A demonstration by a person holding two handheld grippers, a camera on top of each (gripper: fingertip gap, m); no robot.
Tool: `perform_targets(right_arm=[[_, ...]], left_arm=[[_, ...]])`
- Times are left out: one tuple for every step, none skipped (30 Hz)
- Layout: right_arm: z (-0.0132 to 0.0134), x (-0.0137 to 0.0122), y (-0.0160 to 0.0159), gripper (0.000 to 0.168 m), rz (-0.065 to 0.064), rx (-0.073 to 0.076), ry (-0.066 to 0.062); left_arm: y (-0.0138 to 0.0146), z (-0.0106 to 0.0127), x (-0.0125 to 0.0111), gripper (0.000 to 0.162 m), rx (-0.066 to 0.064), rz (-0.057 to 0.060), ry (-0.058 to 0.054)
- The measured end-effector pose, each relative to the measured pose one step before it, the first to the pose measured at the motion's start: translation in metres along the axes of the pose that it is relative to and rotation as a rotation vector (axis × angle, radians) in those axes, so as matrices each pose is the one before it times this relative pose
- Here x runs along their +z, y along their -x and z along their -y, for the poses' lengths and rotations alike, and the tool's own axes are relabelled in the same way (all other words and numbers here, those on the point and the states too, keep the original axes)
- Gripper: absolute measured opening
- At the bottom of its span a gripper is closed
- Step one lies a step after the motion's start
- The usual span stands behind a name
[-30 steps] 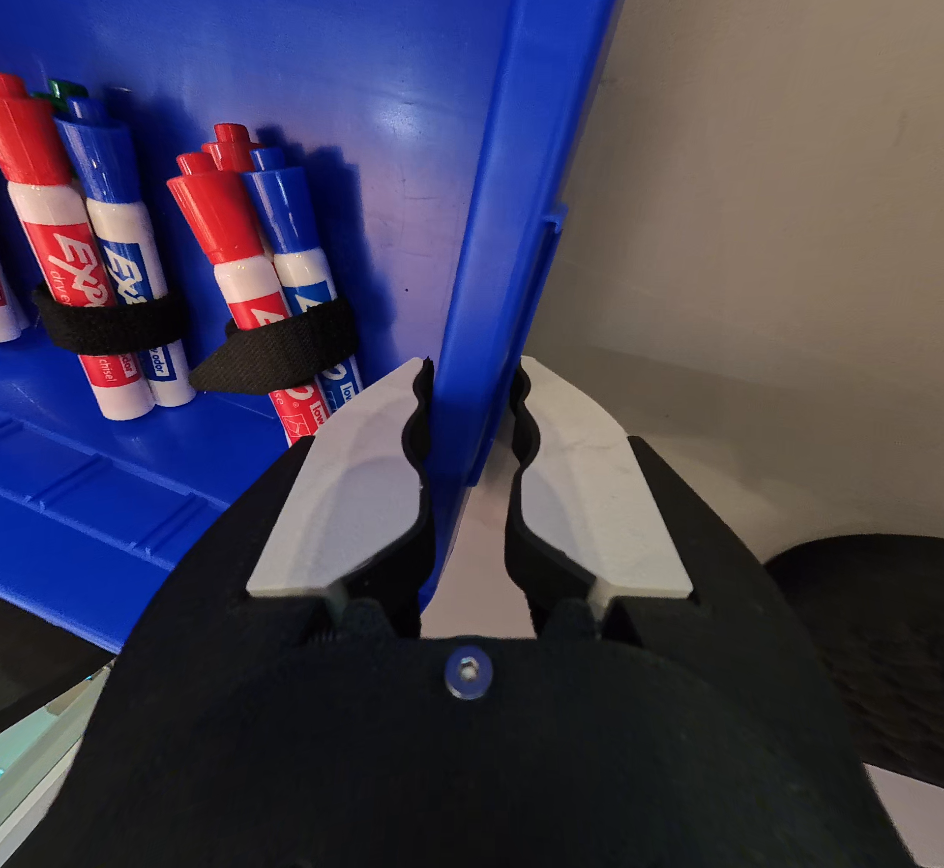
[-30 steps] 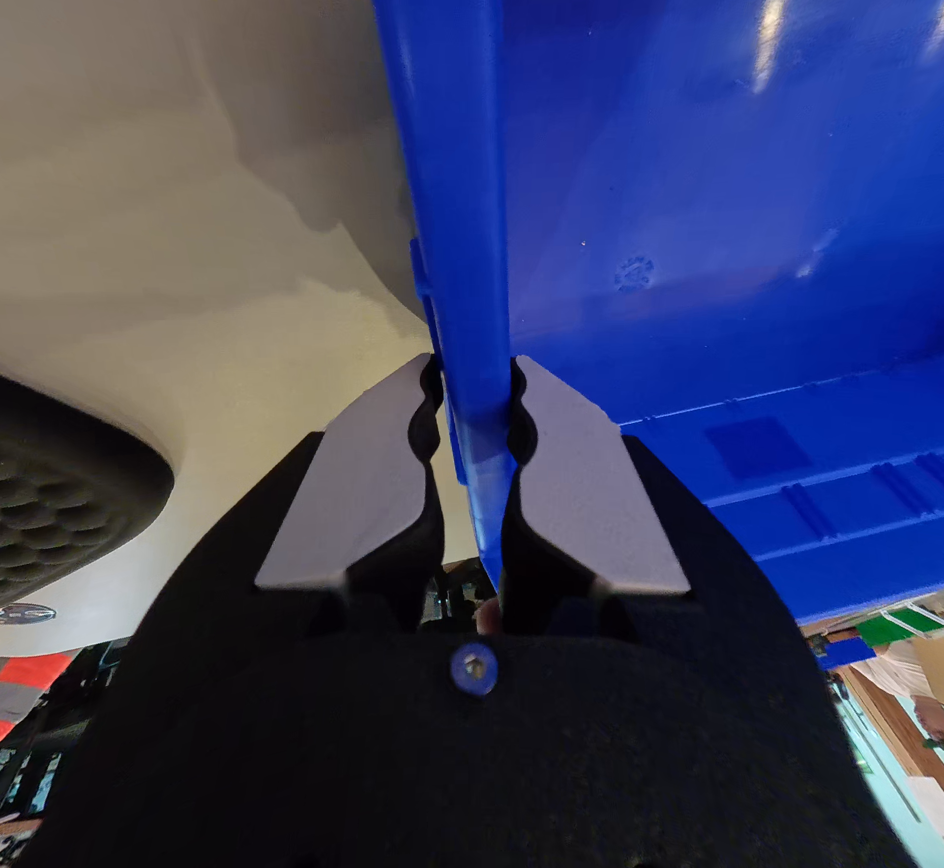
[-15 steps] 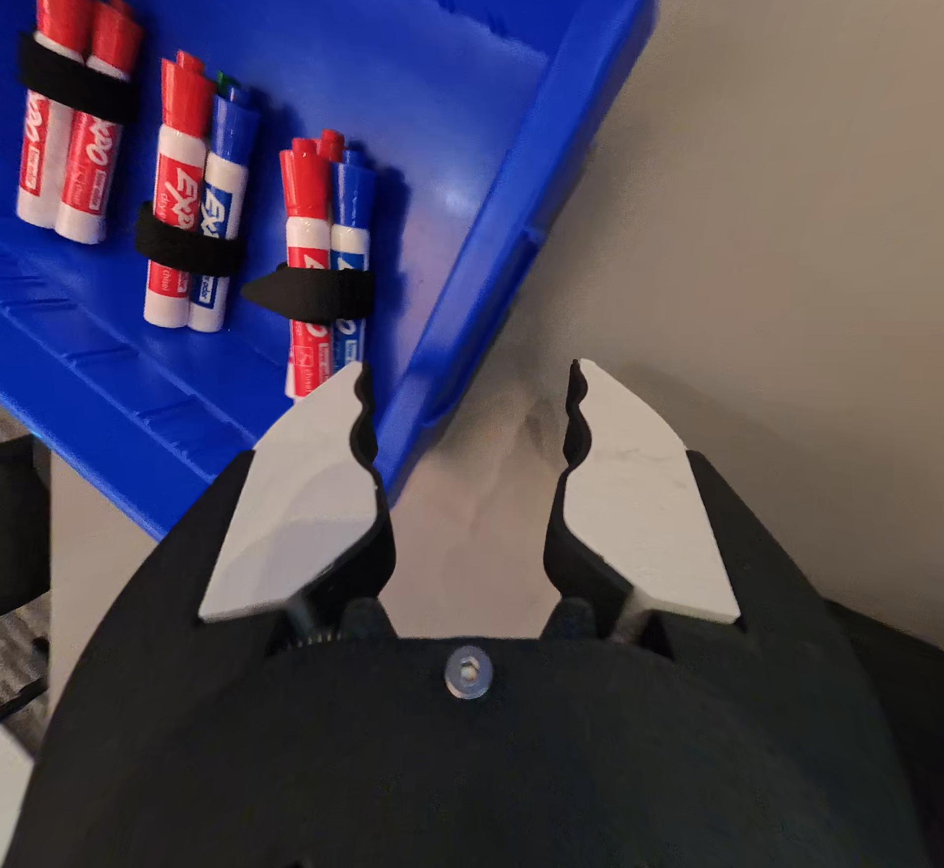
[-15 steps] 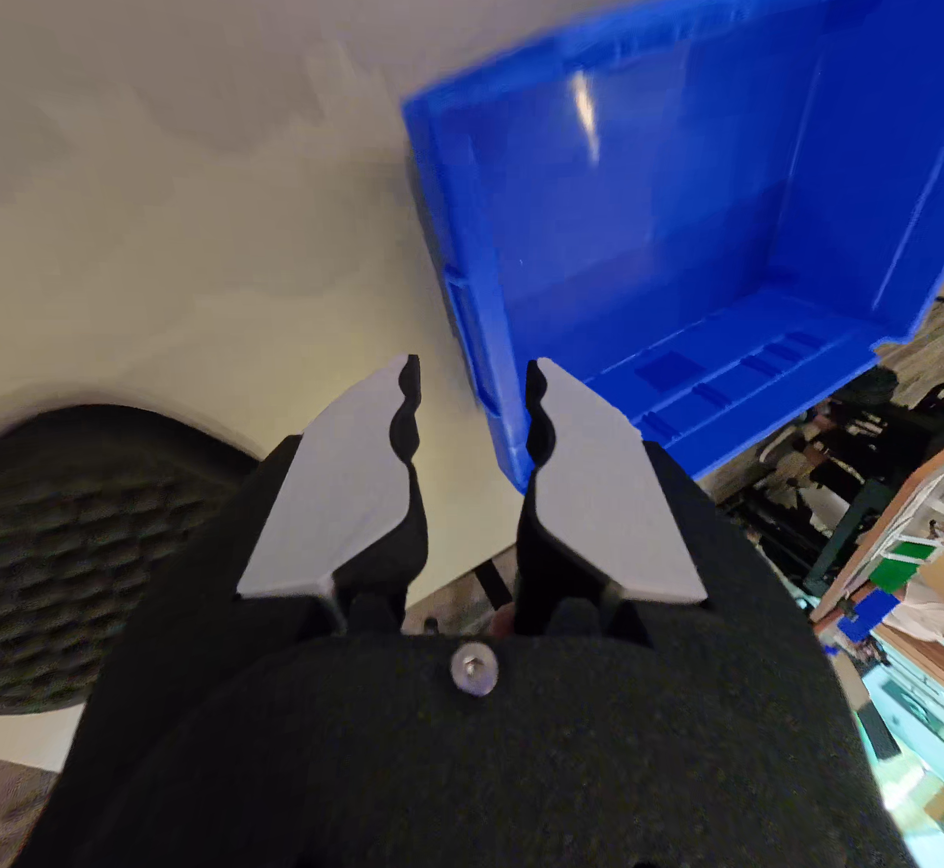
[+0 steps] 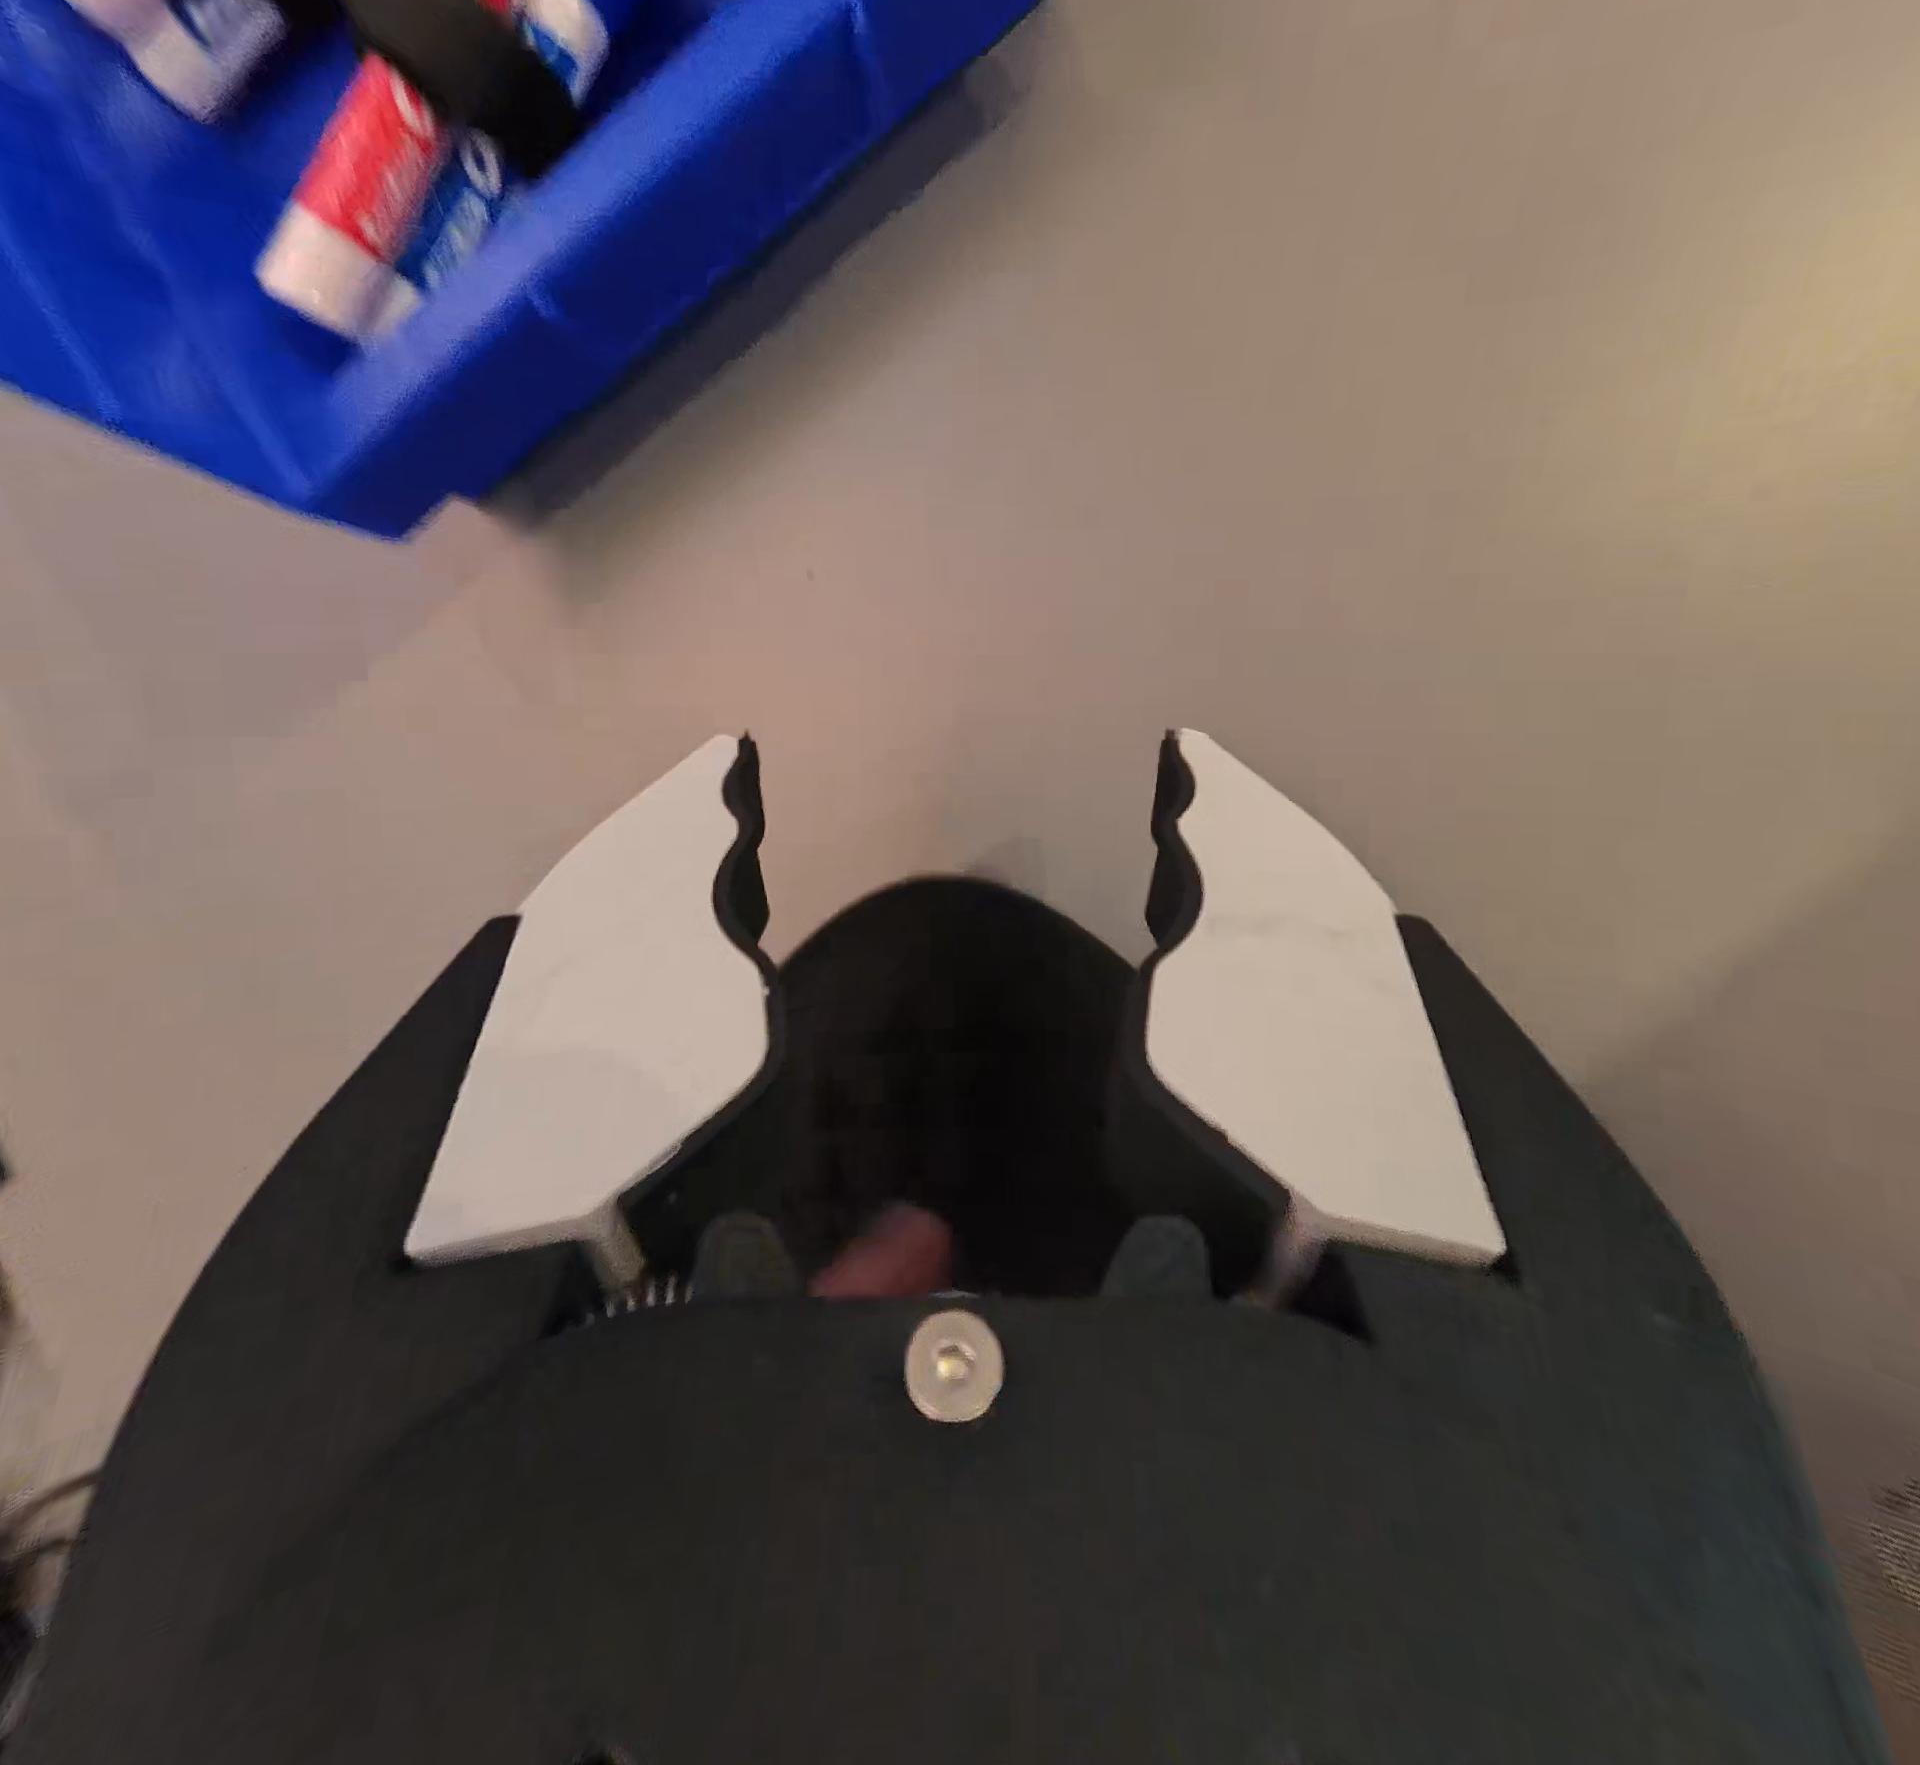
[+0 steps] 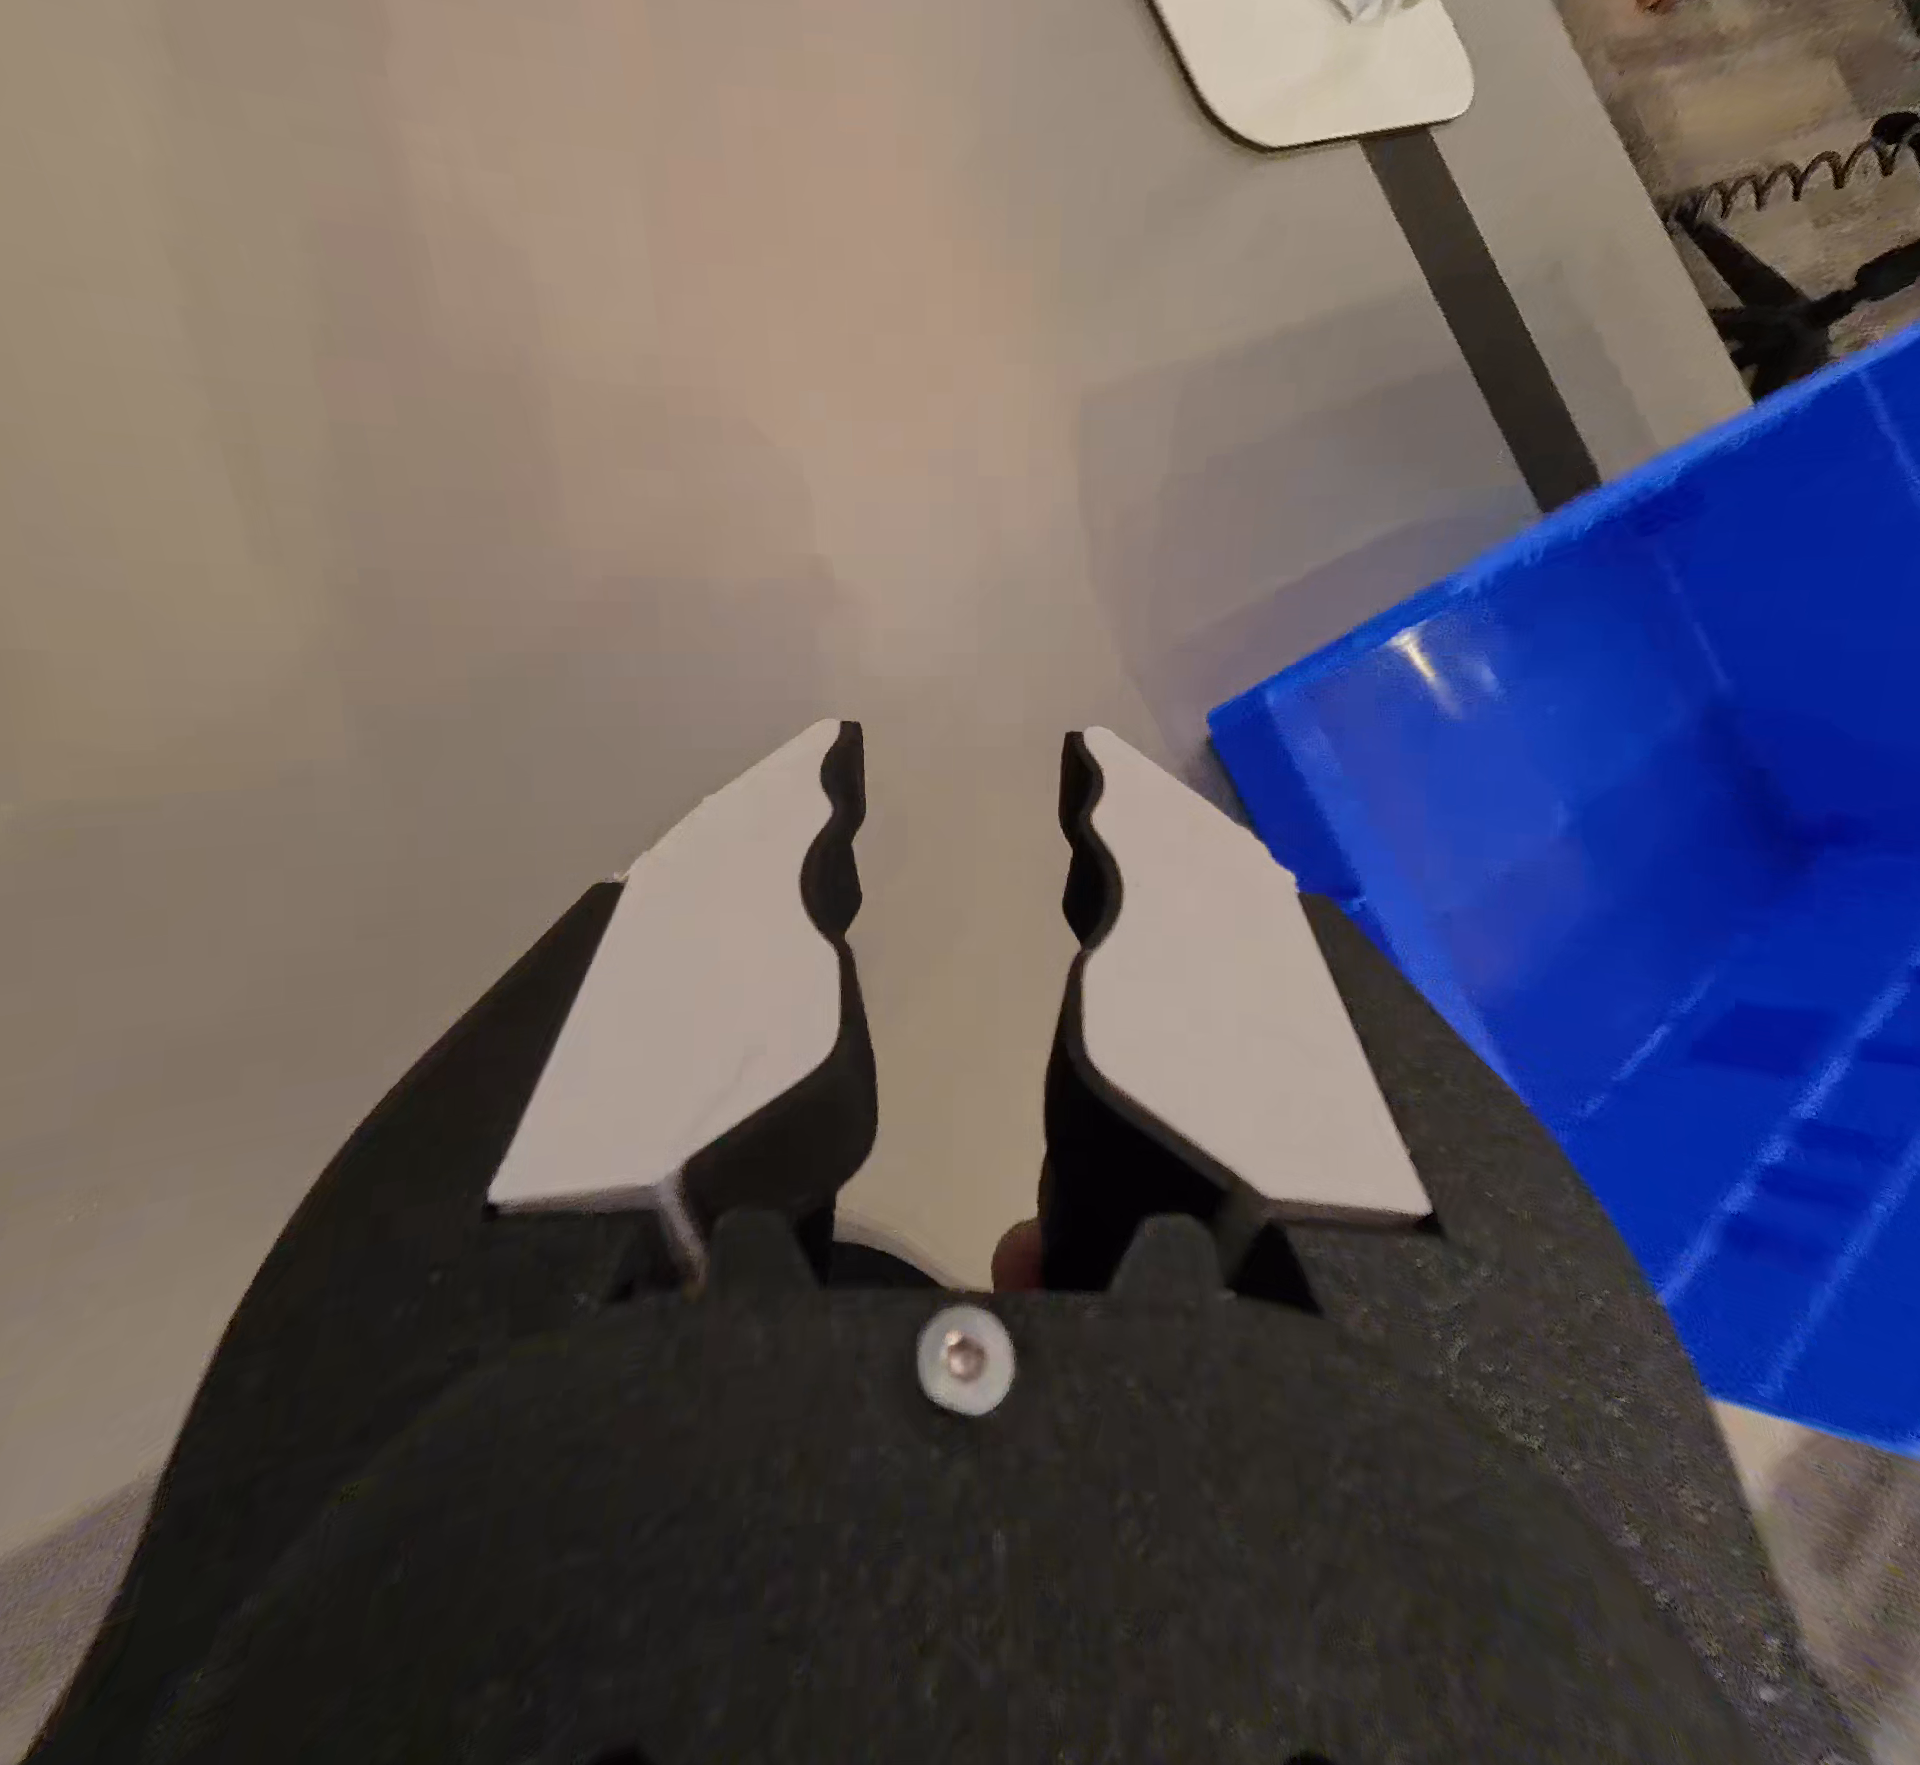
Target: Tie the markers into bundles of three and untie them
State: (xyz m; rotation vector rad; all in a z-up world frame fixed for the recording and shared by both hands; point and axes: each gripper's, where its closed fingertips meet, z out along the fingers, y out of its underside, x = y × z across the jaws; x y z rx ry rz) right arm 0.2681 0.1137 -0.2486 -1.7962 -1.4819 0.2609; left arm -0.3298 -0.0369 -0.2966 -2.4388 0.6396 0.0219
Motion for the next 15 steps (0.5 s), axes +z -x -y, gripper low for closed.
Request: perform_targets(right_arm=[[-0.0063,-0.00083,-0.00324,0.035,-0.0022,0.0396,-0.0512],[-0.00398,-0.00182,-0.0054,0.034,-0.0148,0.0444,-0.0593],[-0.00188,-0.00236,-0.00447,0.033,-0.0079,0.046,-0.0627],[-0.002,-0.00163,-0.00314,0.033,-0.001,0.0447,-0.0513],[-0.00347,-0.00041,-0.00284,0.033,-0.0048,0.042,-0.0303],[-0.0048,0.00091,-0.00093,0.033,-0.0027,0.0322,-0.0079],[-0.00452,0.00143,0.0006,0.033,-0.0059,0.0149,0.0008],[-0.00308,0.00114,0.00085,0.033,-0.0148,-0.0039,-0.0037],[-0.00165,0.00052,0.00041,0.032,-0.0194,-0.0159,-0.003],[-0.00017,-0.00021,-0.00043,0.032,-0.0191,-0.0127,-0.0032],[0.00075,-0.00059,-0.00135,0.032,-0.0134,0.001,-0.008],[-0.00006,-0.00044,-0.00159,0.032,-0.0065,0.0126,-0.0063],[-0.00013,-0.0003,-0.00118,0.031,-0.0005,0.0148,-0.0044],[0.00021,-0.0004,-0.00104,0.031,-0.0025,0.0111,-0.0046],[-0.00001,-0.0002,-0.00112,0.031,-0.008,0.0097,-0.0022]], left_arm=[[-0.00318,-0.00741,-0.00002,0.074,-0.0195,-0.0159,0.0013],[0.0007,-0.00648,0.00135,0.077,-0.0076,0.0106,-0.0032],[-0.00064,-0.00637,0.00262,0.076,-0.0082,-0.0029,0.0052],[-0.00288,-0.00461,0.00396,0.076,-0.0141,-0.0172,0.0002],[-0.00366,-0.0008,0.00357,0.076,-0.0039,-0.018,-0.0119],[-0.00148,0.00014,0.00152,0.077,0.0199,0.0033,-0.0001],[-0.00113,0.00177,-0.00011,0.08,0.0161,0.0024,-0.0004],[-0.0024,0.00461,0.00001,0.08,0.0002,-0.0181,-0.0224],[-0.001,0.00323,0.00085,0.079,0.0039,-0.0107,-0.0206],[-0.00071,-0.00022,0.00188,0.079,0.0156,-0.002,-0.0054],[-0.00175,-0.00165,0.00197,0.078,0.0171,-0.0001,0.0086],[-0.00403,0.00151,0.00055,0.077,0.0097,-0.014,-0.0055],[-0.0036,0.00387,-0.00001,0.078,0.0099,-0.007,-0.0194],[-0.00185,0.00221,0.00116,0.078,0.015,0.0074,-0.0078],[-0.00367,0.00112,0.00235,0.078,0.0218,-0.0046,0.0012]])
